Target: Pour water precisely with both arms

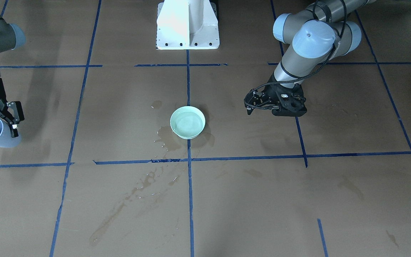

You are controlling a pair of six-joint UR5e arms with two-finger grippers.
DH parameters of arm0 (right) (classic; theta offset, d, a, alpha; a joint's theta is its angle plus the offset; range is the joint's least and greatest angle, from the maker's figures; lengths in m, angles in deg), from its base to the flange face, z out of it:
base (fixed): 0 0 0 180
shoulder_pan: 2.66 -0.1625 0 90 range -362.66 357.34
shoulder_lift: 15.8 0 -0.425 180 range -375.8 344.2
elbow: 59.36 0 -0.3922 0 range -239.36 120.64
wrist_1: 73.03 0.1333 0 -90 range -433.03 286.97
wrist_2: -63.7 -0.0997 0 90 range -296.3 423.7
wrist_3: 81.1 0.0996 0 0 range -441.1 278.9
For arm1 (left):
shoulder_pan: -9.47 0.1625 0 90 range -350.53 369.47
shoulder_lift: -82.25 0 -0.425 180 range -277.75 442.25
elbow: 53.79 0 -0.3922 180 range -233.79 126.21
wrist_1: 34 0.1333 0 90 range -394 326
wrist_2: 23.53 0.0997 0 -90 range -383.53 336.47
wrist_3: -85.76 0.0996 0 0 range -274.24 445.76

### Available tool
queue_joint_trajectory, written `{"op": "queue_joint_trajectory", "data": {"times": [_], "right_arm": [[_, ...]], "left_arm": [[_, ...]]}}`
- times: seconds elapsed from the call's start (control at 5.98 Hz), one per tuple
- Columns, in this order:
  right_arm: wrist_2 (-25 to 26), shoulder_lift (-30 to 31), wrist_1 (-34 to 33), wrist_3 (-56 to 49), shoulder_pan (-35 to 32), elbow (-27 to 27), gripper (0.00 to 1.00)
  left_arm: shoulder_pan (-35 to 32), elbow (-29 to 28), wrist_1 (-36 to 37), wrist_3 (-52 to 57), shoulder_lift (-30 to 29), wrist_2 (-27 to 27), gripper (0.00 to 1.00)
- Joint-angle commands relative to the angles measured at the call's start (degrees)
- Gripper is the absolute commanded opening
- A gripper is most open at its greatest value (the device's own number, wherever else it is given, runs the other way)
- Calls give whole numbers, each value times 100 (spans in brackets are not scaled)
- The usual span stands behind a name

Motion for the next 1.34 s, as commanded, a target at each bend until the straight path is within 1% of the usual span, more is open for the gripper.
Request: {"op": "queue_joint_trajectory", "data": {"times": [0.0,0.33,0.5,0.67,1.0,1.17], "right_arm": [[286,30,8,-13,276,-252,3],[271,13,17,-4,304,-323,3],[279,13,17,-4,313,-350,6],[279,4,17,-30,348,-385,20],[262,-5,95,-39,348,-377,42],[227,-5,218,-39,339,-368,61]], "left_arm": [[9,5,-9,-110,-5,2,100],[17,13,-9,-111,-5,2,100],[17,13,-9,-111,-5,11,100],[17,5,-9,-111,-5,11,100],[17,5,-9,-111,-5,11,100],[17,5,-9,-111,-5,11,100]]}}
